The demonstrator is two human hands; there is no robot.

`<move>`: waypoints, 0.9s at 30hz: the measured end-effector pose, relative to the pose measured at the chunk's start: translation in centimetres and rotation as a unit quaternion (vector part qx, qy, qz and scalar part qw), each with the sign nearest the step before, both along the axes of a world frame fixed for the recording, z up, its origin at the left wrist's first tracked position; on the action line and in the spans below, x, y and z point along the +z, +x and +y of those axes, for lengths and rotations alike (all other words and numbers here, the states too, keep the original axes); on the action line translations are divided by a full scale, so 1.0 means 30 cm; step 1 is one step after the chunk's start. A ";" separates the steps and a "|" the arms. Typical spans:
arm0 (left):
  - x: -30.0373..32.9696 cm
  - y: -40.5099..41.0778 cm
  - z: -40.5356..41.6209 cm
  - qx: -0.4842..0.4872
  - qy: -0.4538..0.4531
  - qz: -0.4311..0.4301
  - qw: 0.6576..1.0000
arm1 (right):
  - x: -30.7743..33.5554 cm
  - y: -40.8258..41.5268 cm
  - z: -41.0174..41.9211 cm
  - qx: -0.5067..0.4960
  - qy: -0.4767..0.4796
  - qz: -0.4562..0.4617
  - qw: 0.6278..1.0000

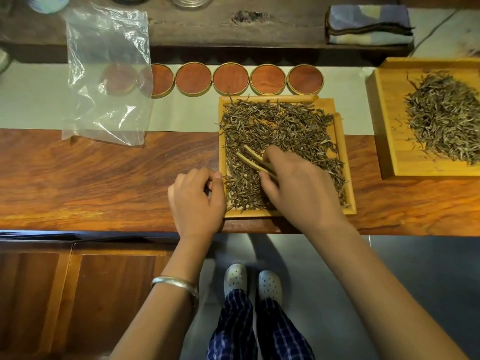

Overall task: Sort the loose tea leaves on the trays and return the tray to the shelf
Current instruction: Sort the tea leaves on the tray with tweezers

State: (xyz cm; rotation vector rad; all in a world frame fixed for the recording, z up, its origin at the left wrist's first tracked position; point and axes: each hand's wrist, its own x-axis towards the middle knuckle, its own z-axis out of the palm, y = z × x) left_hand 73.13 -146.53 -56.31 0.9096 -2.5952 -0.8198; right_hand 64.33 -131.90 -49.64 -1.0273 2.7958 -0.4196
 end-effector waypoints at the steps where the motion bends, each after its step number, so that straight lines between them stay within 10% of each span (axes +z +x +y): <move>1: 0.000 0.000 0.000 0.001 0.000 0.002 1.000 | 0.001 0.005 0.001 0.000 0.002 0.000 1.000; 27: 0.002 0.001 0.001 -0.008 -0.004 0.013 1.000 | -0.008 -0.192 0.042 -0.070 0.004 0.086 0.994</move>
